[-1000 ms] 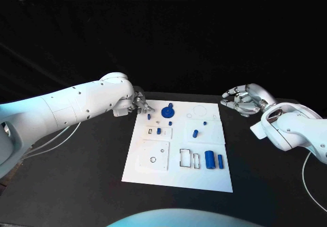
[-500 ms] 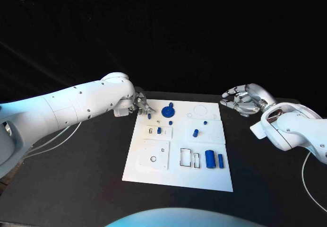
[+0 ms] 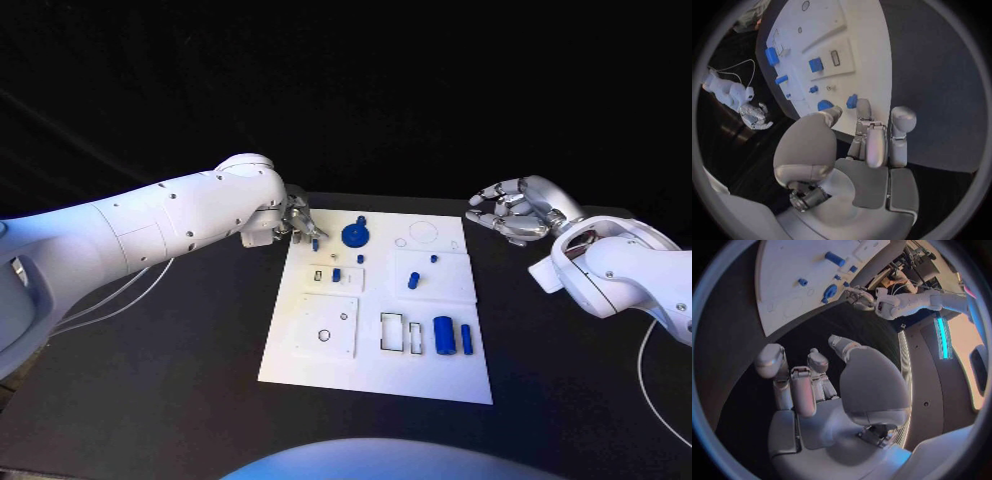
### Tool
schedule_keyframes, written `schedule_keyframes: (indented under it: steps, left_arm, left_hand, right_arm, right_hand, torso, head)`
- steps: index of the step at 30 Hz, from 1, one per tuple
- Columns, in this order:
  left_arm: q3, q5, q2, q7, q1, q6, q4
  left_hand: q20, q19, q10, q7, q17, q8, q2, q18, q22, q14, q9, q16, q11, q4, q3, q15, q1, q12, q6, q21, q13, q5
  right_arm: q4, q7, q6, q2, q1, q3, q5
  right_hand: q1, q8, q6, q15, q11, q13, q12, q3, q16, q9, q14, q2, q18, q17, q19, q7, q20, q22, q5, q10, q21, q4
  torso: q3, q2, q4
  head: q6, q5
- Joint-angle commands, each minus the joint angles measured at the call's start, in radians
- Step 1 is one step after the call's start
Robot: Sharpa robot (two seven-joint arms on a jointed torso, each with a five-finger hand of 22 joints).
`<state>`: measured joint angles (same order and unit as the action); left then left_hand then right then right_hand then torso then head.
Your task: Assemble the parts on the task board
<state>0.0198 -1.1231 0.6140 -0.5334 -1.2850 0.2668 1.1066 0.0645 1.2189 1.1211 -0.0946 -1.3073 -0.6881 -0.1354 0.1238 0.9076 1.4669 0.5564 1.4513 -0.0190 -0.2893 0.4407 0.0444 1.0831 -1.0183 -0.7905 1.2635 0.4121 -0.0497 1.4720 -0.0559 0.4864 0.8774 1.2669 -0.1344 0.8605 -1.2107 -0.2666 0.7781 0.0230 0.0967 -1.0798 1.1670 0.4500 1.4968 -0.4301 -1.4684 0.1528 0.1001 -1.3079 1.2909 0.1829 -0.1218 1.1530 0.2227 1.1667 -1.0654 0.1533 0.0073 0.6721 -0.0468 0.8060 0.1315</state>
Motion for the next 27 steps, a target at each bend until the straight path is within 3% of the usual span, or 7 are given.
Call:
schedule_keyframes:
  steps: [1, 9, 12, 15, 19, 23, 27]
  left_arm:
    - [0.001, 0.012, -0.006, 0.014, 0.000, 0.024, -0.002]
    - [0.002, 0.021, -0.007, 0.016, 0.001, 0.025, -0.004]
    - [0.002, 0.025, -0.007, 0.018, 0.001, 0.029, -0.006]
    - [0.002, 0.027, -0.007, 0.020, 0.001, 0.033, -0.007]
    - [0.002, 0.030, -0.007, 0.022, 0.001, 0.034, -0.008]
    - [0.002, 0.038, -0.007, 0.026, 0.001, 0.033, -0.009]
    - [0.002, 0.050, -0.006, 0.030, 0.001, 0.022, -0.010]
  left_hand:
    - [-0.001, 0.006, 0.003, 0.003, -0.045, -0.005, 0.001, 0.003, 0.000, 0.046, -0.004, 0.005, 0.004, -0.002, 0.016, 0.003, 0.019, 0.000, -0.008, 0.004, -0.002, -0.002]
    - [-0.003, 0.010, 0.006, 0.008, -0.048, -0.012, 0.001, 0.002, 0.006, 0.047, -0.011, 0.007, 0.008, 0.000, 0.056, 0.006, 0.051, 0.001, -0.017, 0.008, -0.007, -0.002]
    - [-0.008, 0.011, 0.009, 0.015, -0.048, -0.030, -0.003, 0.002, 0.010, 0.048, -0.007, 0.007, 0.015, 0.007, 0.119, 0.012, 0.101, 0.003, -0.023, 0.009, -0.013, -0.002]
    - [-0.014, 0.011, 0.017, 0.023, -0.048, -0.047, -0.006, 0.002, 0.010, 0.048, -0.002, 0.007, 0.022, 0.031, 0.192, 0.018, 0.150, -0.001, -0.024, 0.009, -0.016, -0.002]
    - [-0.017, 0.012, 0.020, 0.027, -0.048, -0.062, -0.010, 0.001, 0.012, 0.048, 0.003, 0.007, 0.026, 0.045, 0.235, 0.021, 0.165, 0.000, -0.025, 0.010, -0.019, -0.002]
    - [-0.020, 0.013, 0.028, 0.026, -0.048, -0.093, -0.009, 0.000, 0.016, 0.049, 0.022, 0.007, 0.026, 0.095, 0.335, 0.022, 0.189, 0.005, -0.008, 0.012, -0.027, -0.002]
    - [-0.018, 0.014, 0.032, 0.024, -0.048, -0.107, -0.012, 0.000, 0.019, 0.049, 0.030, 0.007, 0.025, 0.121, 0.379, 0.021, 0.187, 0.007, 0.000, 0.014, -0.030, -0.002]
  right_arm:
    - [0.000, -0.008, -0.002, -0.001, -0.001, 0.000, 0.005]
    - [-0.001, -0.007, -0.002, -0.002, -0.001, 0.000, 0.005]
    - [-0.001, -0.007, -0.003, -0.002, -0.001, 0.000, 0.005]
    - [-0.001, -0.007, -0.003, -0.002, -0.001, 0.000, 0.005]
    - [-0.002, -0.007, -0.002, -0.002, -0.002, 0.000, 0.005]
    - [-0.002, -0.008, -0.002, -0.002, -0.002, 0.000, 0.005]
    - [-0.002, -0.008, -0.001, -0.003, -0.002, 0.000, 0.005]
  right_hand:
    - [0.007, -0.006, -0.007, -0.006, -0.003, 0.001, -0.003, 0.000, -0.004, 0.001, -0.057, 0.000, 0.021, -0.095, -0.004, -0.003, 0.002, -0.001, 0.003, -0.002, 0.003, 0.006]
    - [0.007, -0.006, -0.007, -0.006, -0.003, 0.001, -0.003, 0.000, -0.004, 0.001, -0.057, 0.000, 0.021, -0.095, -0.004, -0.003, 0.002, -0.001, 0.003, -0.002, 0.003, 0.006]
    - [0.006, -0.007, -0.007, -0.006, -0.003, -0.001, -0.001, 0.000, -0.003, 0.001, -0.057, 0.000, 0.020, -0.096, -0.003, -0.003, 0.002, 0.000, 0.003, 0.000, 0.003, 0.006]
    - [0.006, -0.007, -0.007, -0.006, -0.003, -0.001, -0.001, 0.000, -0.003, 0.001, -0.057, 0.000, 0.020, -0.096, -0.003, -0.003, 0.002, 0.000, 0.003, 0.000, 0.003, 0.006]
    - [0.006, -0.007, -0.007, -0.006, -0.003, -0.001, -0.001, 0.000, -0.003, 0.001, -0.057, 0.000, 0.020, -0.096, -0.003, -0.003, 0.002, 0.000, 0.003, 0.000, 0.003, 0.006]
    - [0.006, -0.008, -0.007, -0.006, -0.004, -0.001, -0.001, 0.000, -0.004, 0.001, -0.057, 0.000, 0.020, -0.095, -0.003, -0.003, 0.002, 0.000, 0.004, 0.000, 0.003, 0.007]
    - [0.006, -0.008, -0.007, -0.006, -0.004, -0.001, -0.001, 0.000, -0.004, 0.001, -0.057, 0.000, 0.020, -0.095, -0.003, -0.003, 0.002, 0.000, 0.004, 0.000, 0.003, 0.007]
  torso:
    - [0.0004, 0.000, 0.0006]
    - [0.0002, -0.001, 0.0005]
    - [0.0001, -0.001, 0.0003]
    - [0.0000, -0.001, 0.0003]
    - [0.0000, 0.000, 0.0004]
    - [0.0000, 0.000, 0.0010]
    - [0.0002, -0.001, 0.0006]
  head:
    - [0.002, -0.001]
    - [0.002, -0.001]
    - [0.003, -0.001]
    - [0.003, -0.001]
    - [0.003, 0.000]
    - [0.004, -0.001]
    - [0.005, 0.001]
